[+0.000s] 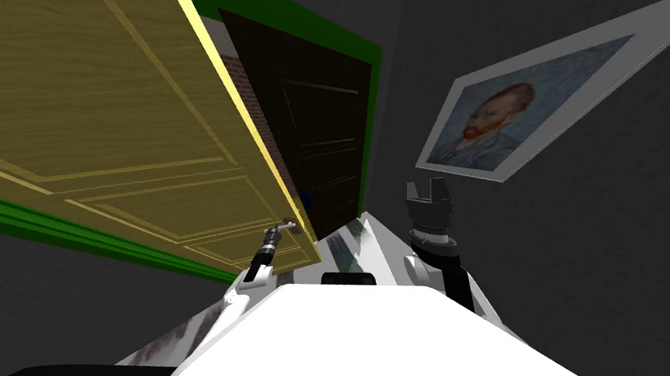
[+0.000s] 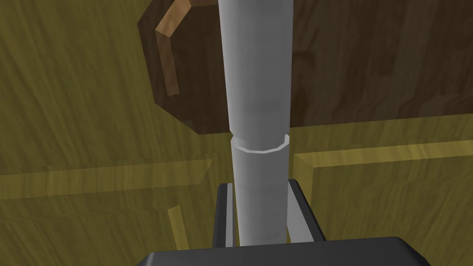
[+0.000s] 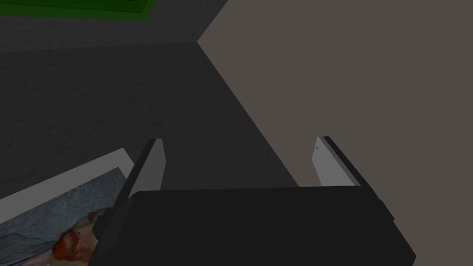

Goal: Pull the door open

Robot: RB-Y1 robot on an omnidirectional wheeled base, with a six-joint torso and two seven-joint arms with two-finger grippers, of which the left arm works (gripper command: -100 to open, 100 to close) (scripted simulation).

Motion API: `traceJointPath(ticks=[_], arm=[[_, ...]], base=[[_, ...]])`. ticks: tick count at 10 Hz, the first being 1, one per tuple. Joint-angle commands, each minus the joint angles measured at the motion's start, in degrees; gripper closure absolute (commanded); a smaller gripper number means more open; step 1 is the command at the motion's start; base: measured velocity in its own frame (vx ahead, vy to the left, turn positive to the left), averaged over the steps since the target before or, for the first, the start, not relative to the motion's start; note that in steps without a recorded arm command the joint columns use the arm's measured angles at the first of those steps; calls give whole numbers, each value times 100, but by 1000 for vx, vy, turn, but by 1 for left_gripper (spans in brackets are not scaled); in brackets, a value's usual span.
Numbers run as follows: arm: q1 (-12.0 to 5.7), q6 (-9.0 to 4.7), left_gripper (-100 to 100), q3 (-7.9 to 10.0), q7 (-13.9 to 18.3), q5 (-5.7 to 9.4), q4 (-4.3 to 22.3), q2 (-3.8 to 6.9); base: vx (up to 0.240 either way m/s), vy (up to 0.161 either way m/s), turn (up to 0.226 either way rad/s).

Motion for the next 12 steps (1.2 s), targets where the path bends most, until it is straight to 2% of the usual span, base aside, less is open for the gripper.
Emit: traceJointPath(ticks=[1,5,6,7,10,12], arm=[[118,-91,100,-120,74,-13,-82,32],[388,-350,100,-328,303,-7,-197,247],[358,-334,100,-250,266,3,-121,247],[487,-452,100,-325,352,-9,-156,324],[674,-669,100,-435,490,-26,-226,466],[839,-861,100,-532,612,-41,-287,591]], base=[[-219,19,-116],[-226,51,-135],[-93,24,-10],[-137,16,-114],[-222,60,-147],[-235,93,-177]])
